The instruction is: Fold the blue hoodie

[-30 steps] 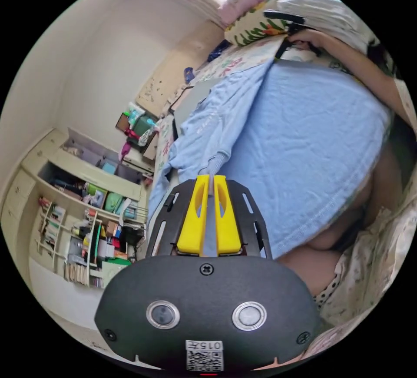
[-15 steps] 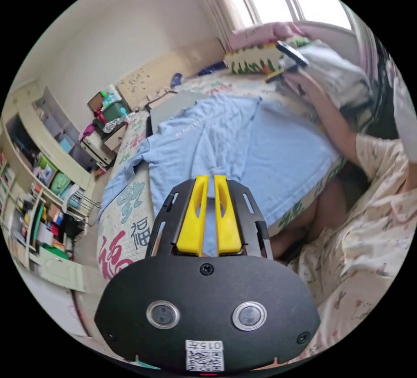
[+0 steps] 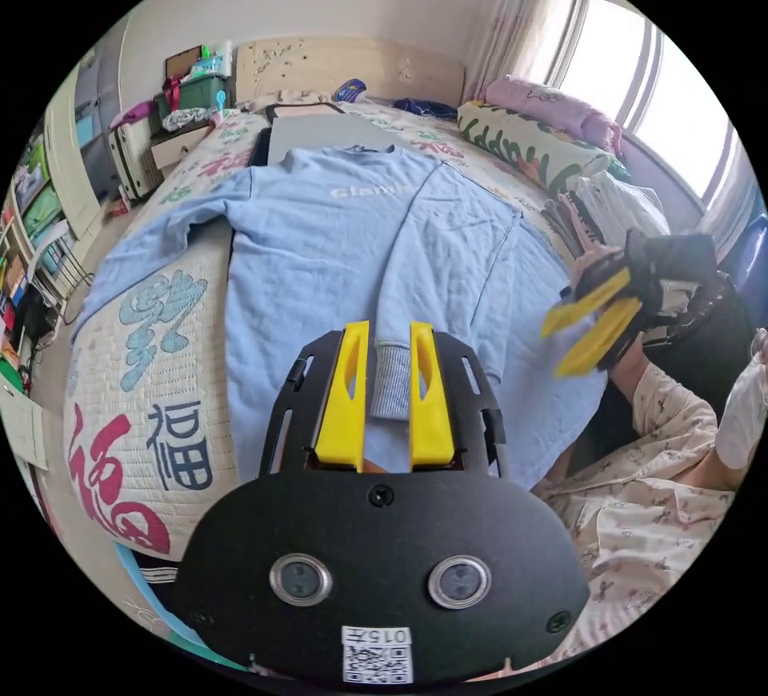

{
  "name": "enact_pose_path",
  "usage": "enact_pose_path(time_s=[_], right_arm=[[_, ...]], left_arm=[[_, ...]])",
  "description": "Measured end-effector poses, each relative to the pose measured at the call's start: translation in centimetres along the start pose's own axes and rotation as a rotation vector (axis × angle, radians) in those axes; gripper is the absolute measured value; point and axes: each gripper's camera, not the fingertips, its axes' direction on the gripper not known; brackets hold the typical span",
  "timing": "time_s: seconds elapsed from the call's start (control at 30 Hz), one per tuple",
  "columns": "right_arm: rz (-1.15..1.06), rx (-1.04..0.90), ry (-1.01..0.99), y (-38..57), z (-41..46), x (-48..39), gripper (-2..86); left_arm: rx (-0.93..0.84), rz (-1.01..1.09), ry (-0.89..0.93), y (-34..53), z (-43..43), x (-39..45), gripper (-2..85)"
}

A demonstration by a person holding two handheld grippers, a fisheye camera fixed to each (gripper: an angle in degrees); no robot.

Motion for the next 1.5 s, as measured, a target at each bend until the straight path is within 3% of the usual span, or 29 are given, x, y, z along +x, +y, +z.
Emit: enact_pose_path(time_s=[0.1, 0.23, 0.37, 0.6, 0.7, 0.87, 1.07, 1.23, 1.3, 1.4, 1.5], right_arm=[[-0.033, -0.169, -0.028, 0.8, 4.9, -2.6, 7.2], [-0.019, -0.163, 0.066, 4.1, 5.8, -5.0, 3.8], [0.012, -0.153, -0.017, 7.4, 6.1, -5.3, 7.2], [0.02, -0.038, 0.062, 12.4, 5.8, -7.0, 9.1], [0.011, -0.172, 0.104, 14.1, 8.4, -7.6, 8.8], [-0.018, -0.232, 0.112, 16.3, 10.2, -8.7, 4.0], [-0.029, -0.216, 0.122, 18.7, 9.9, -9.2, 0.8], [-0.013, -0.239, 0.086, 20.6, 11.4, -8.5, 1.0], [-0.021, -0.246, 0.098, 21.1, 11.8, -8.5, 1.7], [-0.012, -0.246, 0.094, 21.9, 11.9, -7.9, 2.5], [-0.001, -0.228, 0.074, 23.0, 11.9, -7.0, 3.2]], left_arm=[[-0.049, 0.025, -0.015, -0.6, -1.0, 1.6, 7.4], [-0.028, 0.086, -0.045, -1.3, -4.3, 4.8, 6.4], [-0.014, 0.13, -0.103, -1.9, -7.7, 7.8, 4.3], [0.002, 0.092, -0.097, -3.3, -12.7, 10.3, 4.4], [0.006, 0.072, -0.055, -4.1, -15.0, 10.8, 5.9], [-0.009, 0.073, -0.038, -5.6, -18.7, 12.6, 4.1], [0.092, 0.128, -0.135, -6.7, -25.3, 16.0, 0.7], [0.008, 0.146, -0.103, -8.5, -27.2, 15.5, 0.4], [0.019, 0.118, -0.039, -9.2, -28.6, 14.3, 0.6], [0.243, -0.079, 0.006, -9.2, -34.3, 9.2, 1.2], [0.456, -0.42, 0.055, -8.1, -38.9, -0.4, 3.5]])
